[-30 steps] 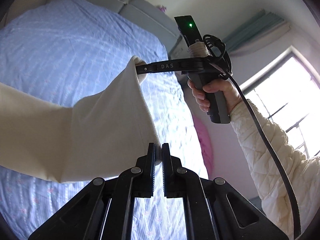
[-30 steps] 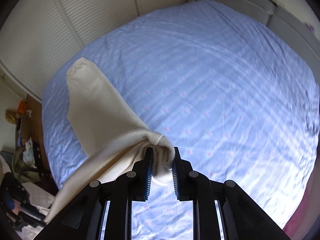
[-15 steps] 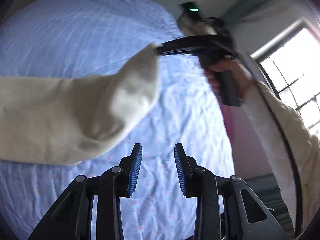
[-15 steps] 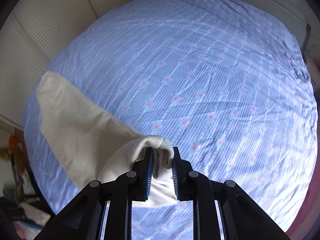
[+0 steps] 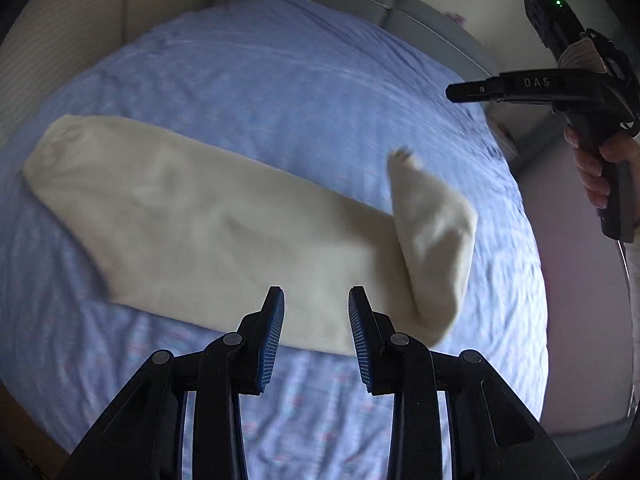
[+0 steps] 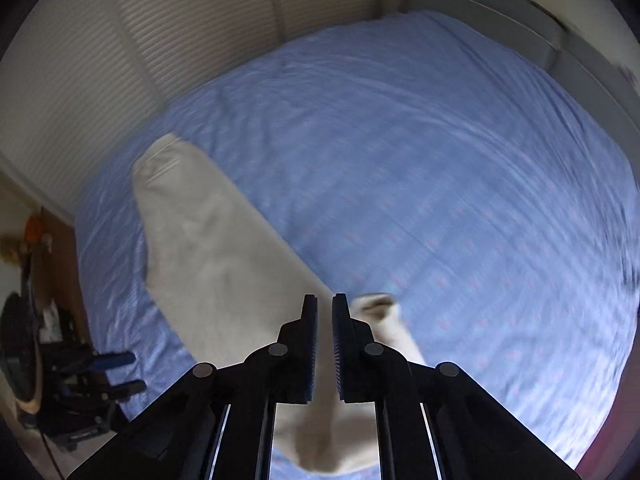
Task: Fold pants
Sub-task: 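Open the left tool, then lower the cuff and open the right tool, then grasp the folded leg edge with the right tool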
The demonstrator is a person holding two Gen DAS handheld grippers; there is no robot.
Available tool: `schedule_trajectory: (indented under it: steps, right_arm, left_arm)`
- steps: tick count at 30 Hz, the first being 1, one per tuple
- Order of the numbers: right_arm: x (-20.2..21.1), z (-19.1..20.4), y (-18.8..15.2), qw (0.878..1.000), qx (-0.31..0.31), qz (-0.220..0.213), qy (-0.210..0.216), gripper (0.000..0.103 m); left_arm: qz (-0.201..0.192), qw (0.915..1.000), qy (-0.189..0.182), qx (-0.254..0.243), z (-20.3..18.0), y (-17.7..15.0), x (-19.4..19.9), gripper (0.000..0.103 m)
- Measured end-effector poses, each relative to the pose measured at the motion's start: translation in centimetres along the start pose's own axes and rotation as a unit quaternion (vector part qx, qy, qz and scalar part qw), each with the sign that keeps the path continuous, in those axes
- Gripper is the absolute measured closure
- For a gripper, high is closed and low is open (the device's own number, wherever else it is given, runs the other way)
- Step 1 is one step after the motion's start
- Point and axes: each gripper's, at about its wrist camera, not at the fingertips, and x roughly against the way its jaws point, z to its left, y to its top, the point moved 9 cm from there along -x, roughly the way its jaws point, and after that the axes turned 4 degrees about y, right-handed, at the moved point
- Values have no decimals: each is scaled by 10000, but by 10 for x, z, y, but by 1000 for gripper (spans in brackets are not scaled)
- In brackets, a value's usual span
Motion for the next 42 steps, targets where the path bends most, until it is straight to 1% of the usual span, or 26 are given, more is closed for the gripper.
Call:
schedule_trajectory:
  steps: [2,3,4,5,6,7,8,10,11,12,13,16,17,19,20,22,24,25,26,28,32,34,36,39,42]
  right_arm:
    - [-16,31,23,9997,178,122,75,94]
    - [-18,38,29,9997,228,94,52,94]
    - [-17,39,33,9996,243,-42,-141,91]
    - [-13,36,33,9991,147,-147,-374,81]
    - [-9,30,28,9985,-22,-223,-508,72]
    - [-4,22,23,9972,-222,-328,-633,52]
    - [4,10,11,9940,-528,-526,-798,36]
    - [18,-12,-19,9853,-1007,-857,-1085,31]
    - [23,-25,-35,9794,-1308,-984,-1179,29]
    - [24,-38,-61,9716,-1710,-1094,-1214,28]
    - [23,-52,-78,9661,-1976,-1146,-1201,28]
    - [3,-83,-139,9420,-2909,-1294,-1064,28]
    - [-6,-91,-155,9327,-3184,-1351,-1025,28]
    - [-24,-102,-187,9081,-3789,-1517,-934,28]
    - [-32,-106,-198,8971,-4007,-1640,-885,28]
    - [-48,-113,-210,8823,-4273,-1810,-783,28]
    - [-58,-126,-218,8675,-4516,-1932,-787,28]
    - [-64,-135,-219,8608,-4623,-2002,-724,28]
    - [-71,-144,-219,8569,-4693,-2035,-643,28]
    - [-82,-160,-219,8545,-4736,-2069,-518,28]
    - [-103,-184,-211,8581,-4729,-1981,-268,28]
    - [-112,-190,-211,8599,-4738,-1892,-195,27]
    - [-120,-194,-212,8574,-4819,-1803,-87,27]
    - [-134,-192,-209,8552,-4882,-1717,280,27]
    - [-131,-189,-204,8549,-4840,-1849,272,28]
  left_arm:
    - [-69,9999,77,121,32,8,5,68]
    - [-79,9999,60,117,42,10,6,67]
    - [-94,9999,60,31,50,13,6,66]
    - [-106,9999,106,-83,55,16,5,66]
    - [-116,9997,139,-175,58,18,2,66]
    - [-130,9995,115,-279,58,22,-1,66]
    - [-136,9993,55,-334,57,25,1,65]
    - [-138,9989,-73,-444,48,30,2,62]
    - [-116,9981,-172,-573,36,32,-2,61]
    - [-93,9973,-232,-690,27,34,-4,61]
    - [-67,9954,-317,-904,12,35,-11,60]
    - [18,9900,-514,-1317,-28,37,-29,59]
    - [58,9884,-541,-1419,-39,37,-36,59]
    - [139,9844,-568,-1657,-59,34,-52,59]
    - [166,9825,-542,-1773,-65,32,-60,59]
    - [228,9782,-458,-2013,-78,29,-75,59]
    - [276,9753,-415,-2151,-87,27,-86,59]
    - [300,9740,-380,-2213,-90,26,-91,59]
    - [320,9731,-337,-2257,-92,26,-97,59]
    - [389,9729,-284,-2263,-94,24,-105,59]
    - [490,9739,-269,-2200,-96,24,-118,59]
    - [517,9753,-271,-2130,-97,25,-122,59]
    - [530,9767,-291,-2058,-99,27,-126,59]
    - [536,9781,-316,-1984,-100,29,-126,59]
    - [524,9771,-323,-2035,-102,30,-126,59]
